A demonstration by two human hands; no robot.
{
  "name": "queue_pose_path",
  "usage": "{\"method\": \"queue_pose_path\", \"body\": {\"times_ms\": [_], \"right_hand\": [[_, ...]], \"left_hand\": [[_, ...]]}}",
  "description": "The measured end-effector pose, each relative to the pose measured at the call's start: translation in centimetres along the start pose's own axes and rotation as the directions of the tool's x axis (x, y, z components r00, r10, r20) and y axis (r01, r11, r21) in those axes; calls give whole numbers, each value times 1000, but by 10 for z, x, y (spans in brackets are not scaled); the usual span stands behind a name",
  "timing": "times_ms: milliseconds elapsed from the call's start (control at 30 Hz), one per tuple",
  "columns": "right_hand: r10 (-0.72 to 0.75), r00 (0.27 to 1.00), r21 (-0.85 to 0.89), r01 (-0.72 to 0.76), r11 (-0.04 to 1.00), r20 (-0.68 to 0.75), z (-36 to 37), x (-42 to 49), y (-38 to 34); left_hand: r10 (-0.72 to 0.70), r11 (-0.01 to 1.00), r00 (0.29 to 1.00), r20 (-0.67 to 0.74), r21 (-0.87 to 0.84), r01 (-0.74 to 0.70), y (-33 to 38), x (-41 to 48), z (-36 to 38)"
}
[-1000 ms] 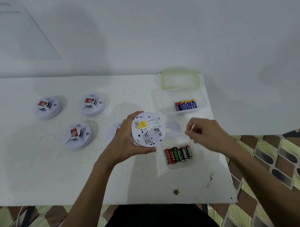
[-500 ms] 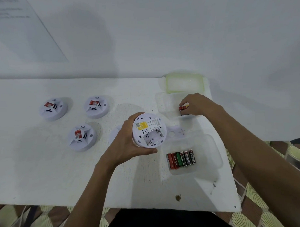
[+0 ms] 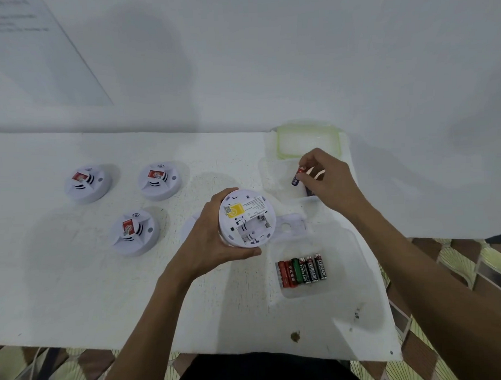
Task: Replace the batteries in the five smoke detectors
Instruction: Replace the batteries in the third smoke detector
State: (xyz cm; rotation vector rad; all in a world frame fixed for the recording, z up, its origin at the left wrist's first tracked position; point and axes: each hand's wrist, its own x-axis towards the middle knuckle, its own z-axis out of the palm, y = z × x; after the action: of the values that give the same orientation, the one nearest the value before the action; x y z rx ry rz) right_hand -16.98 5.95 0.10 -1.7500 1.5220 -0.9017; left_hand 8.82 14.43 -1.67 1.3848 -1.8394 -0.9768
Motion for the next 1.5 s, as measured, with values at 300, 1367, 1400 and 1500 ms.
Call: {"method": "queue_pose_path", "body": {"times_ms": [300,1367,1400,1500], "right_hand": [[-188,981,252,193,948,-42,12,-74,-57],[-461,884,-75,467,881,78,3,-32,-53],[-401,913,-118,407,906,72,-1,-21,-49],[-107,977,-387,171,906,183,-14,14,-27]], "left_hand": [[40,998,999,11,-40,-39,3,5,3],[88,995,996,-17,-38,-89,15,4,-3],[84,996,996,-14,-37,-84,13,4,-3],[71,997,997,-11,-36,-71,11,3,-2]]}}
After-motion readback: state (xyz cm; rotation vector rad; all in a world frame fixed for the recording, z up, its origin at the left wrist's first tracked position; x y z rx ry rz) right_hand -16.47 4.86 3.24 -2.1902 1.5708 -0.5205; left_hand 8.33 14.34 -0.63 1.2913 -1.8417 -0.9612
